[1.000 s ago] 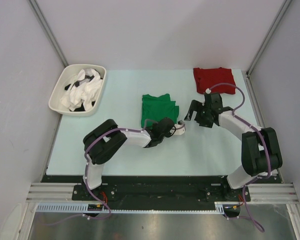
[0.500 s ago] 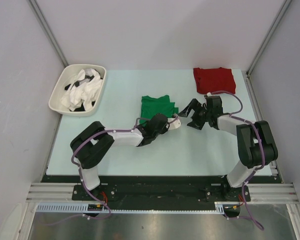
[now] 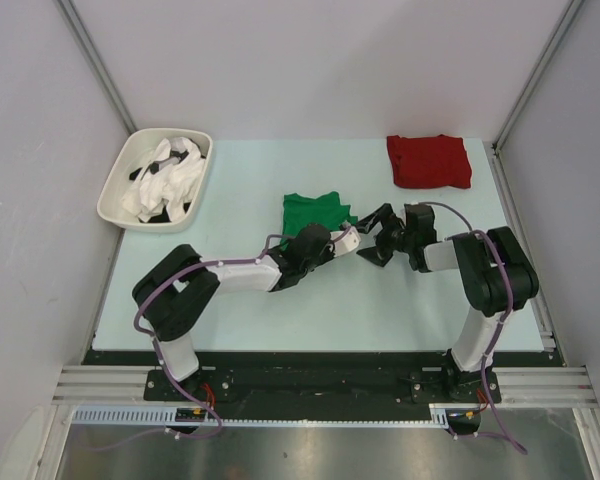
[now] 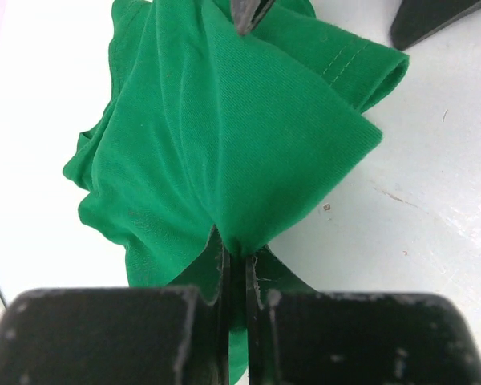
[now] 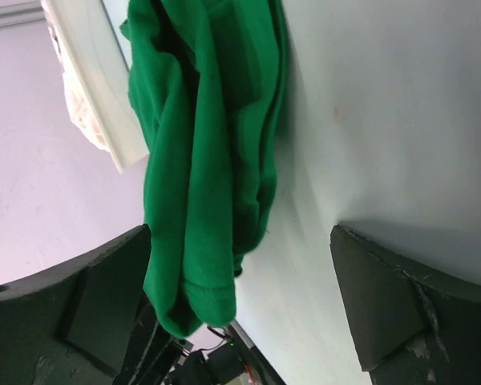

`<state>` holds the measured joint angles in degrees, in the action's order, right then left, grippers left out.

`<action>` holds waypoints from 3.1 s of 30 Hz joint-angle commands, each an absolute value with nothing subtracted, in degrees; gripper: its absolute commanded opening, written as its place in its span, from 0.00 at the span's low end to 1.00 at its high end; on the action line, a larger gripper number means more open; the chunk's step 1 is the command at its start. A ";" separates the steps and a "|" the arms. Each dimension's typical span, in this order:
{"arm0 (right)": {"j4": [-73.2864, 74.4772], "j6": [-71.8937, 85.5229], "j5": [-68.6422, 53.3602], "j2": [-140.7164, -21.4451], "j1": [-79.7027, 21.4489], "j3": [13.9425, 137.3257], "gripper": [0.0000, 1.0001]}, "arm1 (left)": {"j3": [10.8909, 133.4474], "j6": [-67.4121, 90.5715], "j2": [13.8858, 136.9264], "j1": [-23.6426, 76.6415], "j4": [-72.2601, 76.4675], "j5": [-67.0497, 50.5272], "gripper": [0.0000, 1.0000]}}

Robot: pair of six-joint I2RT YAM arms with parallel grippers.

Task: Fold and stack the t-shirts
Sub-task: Neatly place the folded tshirt to the corner

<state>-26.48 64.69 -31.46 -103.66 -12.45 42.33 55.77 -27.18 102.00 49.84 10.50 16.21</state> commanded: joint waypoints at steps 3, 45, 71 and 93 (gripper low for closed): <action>-37.96 73.82 -31.02 -109.51 -14.06 41.13 1.00 | 55.28 -25.49 98.00 49.57 12.22 13.98 0.00; -23.24 62.77 -28.65 -126.92 -18.38 65.82 0.00 | 52.65 -19.08 92.56 48.16 13.62 11.87 0.00; 25.47 17.15 -17.40 -131.74 -6.94 118.00 0.00 | 34.28 29.96 75.67 53.78 20.65 -0.09 1.00; 22.68 20.65 -33.39 -146.07 6.76 145.46 0.00 | 29.36 29.97 82.44 60.38 31.99 -4.12 1.00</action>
<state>28.40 17.93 -27.44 -146.04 3.40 141.91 29.43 28.58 81.08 60.16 27.51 -1.41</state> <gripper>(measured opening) 0.117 0.996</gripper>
